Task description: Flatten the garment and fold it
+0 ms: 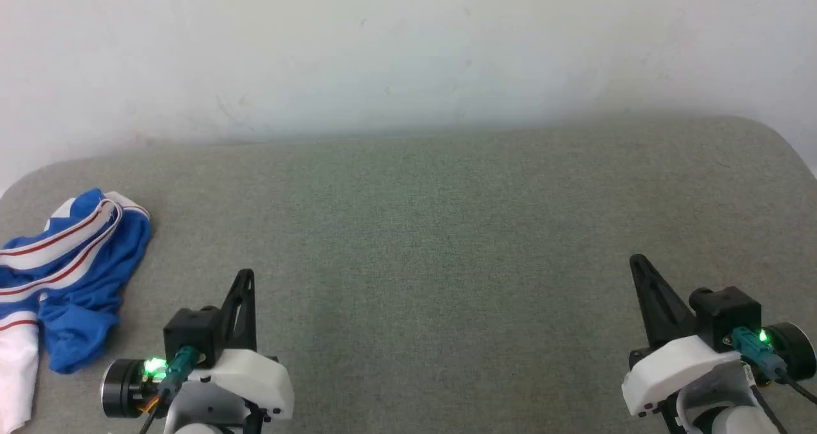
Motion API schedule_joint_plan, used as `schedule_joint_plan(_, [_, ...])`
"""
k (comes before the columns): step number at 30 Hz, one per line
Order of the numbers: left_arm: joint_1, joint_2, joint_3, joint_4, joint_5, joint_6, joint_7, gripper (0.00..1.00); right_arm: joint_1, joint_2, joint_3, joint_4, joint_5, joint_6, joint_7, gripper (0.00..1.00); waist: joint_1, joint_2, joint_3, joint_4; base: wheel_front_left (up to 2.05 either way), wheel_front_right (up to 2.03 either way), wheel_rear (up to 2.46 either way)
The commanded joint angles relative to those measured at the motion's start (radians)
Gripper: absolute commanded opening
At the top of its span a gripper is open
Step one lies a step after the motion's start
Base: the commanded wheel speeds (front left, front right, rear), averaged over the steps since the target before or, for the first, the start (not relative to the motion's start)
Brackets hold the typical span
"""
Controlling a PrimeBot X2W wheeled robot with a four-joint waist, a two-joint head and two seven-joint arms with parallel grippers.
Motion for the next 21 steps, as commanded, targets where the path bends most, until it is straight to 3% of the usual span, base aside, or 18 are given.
schedule_joint_plan(1, [-0.012, -0.004, 0.004, 0.002, 0.004, -0.008, 0.0, 0.0, -0.015, 0.003, 0.0, 0.001, -0.005, -0.001, 0.001, 0.0, 0.0, 0.0001, 0.0, 0.0, 0.0, 0.0, 0.0])
schedule_joint_plan(21, [-0.012, -0.004, 0.004, 0.002, 0.004, -0.008, 0.0, 0.0, -0.015, 0.003, 0.0, 0.001, -0.005, -0.001, 0.001, 0.0, 0.0, 0.0001, 0.0, 0.0, 0.0, 0.0, 0.0])
